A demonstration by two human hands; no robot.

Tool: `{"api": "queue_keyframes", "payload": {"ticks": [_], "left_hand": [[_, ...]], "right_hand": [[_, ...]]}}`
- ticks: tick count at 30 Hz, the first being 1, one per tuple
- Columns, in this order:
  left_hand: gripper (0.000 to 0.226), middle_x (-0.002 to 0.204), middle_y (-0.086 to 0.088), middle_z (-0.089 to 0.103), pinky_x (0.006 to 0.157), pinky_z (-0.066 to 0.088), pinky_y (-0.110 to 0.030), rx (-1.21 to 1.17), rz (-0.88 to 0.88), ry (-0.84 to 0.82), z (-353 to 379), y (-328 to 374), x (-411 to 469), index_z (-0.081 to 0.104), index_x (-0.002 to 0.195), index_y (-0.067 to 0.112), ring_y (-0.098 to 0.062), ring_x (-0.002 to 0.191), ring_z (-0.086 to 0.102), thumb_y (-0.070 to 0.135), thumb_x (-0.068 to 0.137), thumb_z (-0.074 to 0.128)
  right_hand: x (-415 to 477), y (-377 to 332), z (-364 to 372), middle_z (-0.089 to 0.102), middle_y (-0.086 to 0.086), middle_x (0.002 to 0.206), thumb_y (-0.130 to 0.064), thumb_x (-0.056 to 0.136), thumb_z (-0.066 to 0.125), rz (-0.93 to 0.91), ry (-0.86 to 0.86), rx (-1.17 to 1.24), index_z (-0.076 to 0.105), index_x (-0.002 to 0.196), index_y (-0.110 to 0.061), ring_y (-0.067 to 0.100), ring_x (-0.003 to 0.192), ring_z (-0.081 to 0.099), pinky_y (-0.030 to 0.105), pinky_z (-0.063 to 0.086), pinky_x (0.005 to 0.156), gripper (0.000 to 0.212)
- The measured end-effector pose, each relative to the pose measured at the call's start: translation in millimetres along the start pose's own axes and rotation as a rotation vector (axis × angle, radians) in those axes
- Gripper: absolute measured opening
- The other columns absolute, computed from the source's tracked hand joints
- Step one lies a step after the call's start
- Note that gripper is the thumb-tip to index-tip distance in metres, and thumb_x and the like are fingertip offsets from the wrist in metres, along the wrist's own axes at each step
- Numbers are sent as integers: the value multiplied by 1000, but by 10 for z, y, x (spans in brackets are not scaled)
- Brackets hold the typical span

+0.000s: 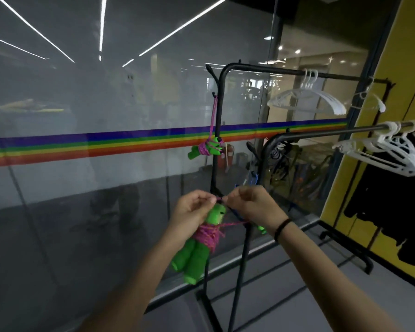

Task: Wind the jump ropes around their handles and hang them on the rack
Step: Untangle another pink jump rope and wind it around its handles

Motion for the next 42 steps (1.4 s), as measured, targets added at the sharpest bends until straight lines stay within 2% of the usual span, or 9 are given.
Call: {"api": "queue_keyframes", "payload": {"ticks": [3,8,12,16,21,25,28,36,42], "left_hand": [[3,63,5,58,45,34,-2,115,102,-52,134,74,421,62,86,0,10,43,50,1,85,60],[6,71,7,61,60,45,-4,218,259,-100,337,108,1137,67,86,-1,13,58,57,3,82,65],[2,72,10,61,60,45,-5,202,296,-139,434,117,1652,67,85,8,8,61,58,9,83,66],[5,68,5,60,55,44,-14,120,239,-205,534,85,2042,65,81,15,6,49,52,11,85,63],[10,54,8,58,60,50,-32,-48,199,-283,701,-34,2172,62,79,19,-1,47,52,13,87,61],[8,58,7,57,51,48,-17,-292,179,-339,764,-9,2210,62,82,15,-2,50,53,10,87,58],[8,59,4,56,46,43,-14,-248,144,-360,798,-83,2295,62,80,16,-2,48,51,11,86,60],[14,71,4,63,58,45,-9,-74,16,-483,882,-685,2112,62,75,16,2,61,60,4,82,65],[20,74,4,67,61,50,-14,-4,0,-376,689,-677,1877,67,76,18,1,64,63,0,83,63]], "right_hand": [[268,132,-271,57,-8,52,-21,79,70,-46,158,-121,61,58,-18,-2,48,49,19,40,55,23],[647,124,-581,56,-8,55,-25,83,66,-187,380,-476,64,72,-8,-4,51,55,8,38,51,20],[974,187,-751,68,4,72,-29,85,61,-170,536,-636,64,83,-13,19,68,63,31,50,61,16],[1176,172,-860,60,-4,67,-27,85,62,-190,634,-642,62,80,-11,6,58,53,6,38,52,17],[1152,292,-858,60,-5,62,-28,85,63,-172,759,-576,57,76,-16,3,56,54,12,38,49,16],[1177,198,-855,60,-11,68,-23,87,60,-222,811,-389,56,80,-16,3,62,60,15,48,55,10],[1216,229,-859,58,-7,68,-21,87,60,-138,826,-511,56,80,-13,7,62,57,14,46,55,11],[968,828,-575,63,4,73,-21,90,53,8,792,-682,42,96,-14,24,59,61,46,51,51,14],[866,853,-648,58,1,86,-18,84,61,-46,742,-684,48,95,-12,18,75,58,33,48,60,18]]}}
Point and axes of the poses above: each hand's wrist, its own x-axis towards the middle knuckle, its own z-axis out of the palm, y = z × x, the point moved 3 cm from there along x, towards the middle knuckle
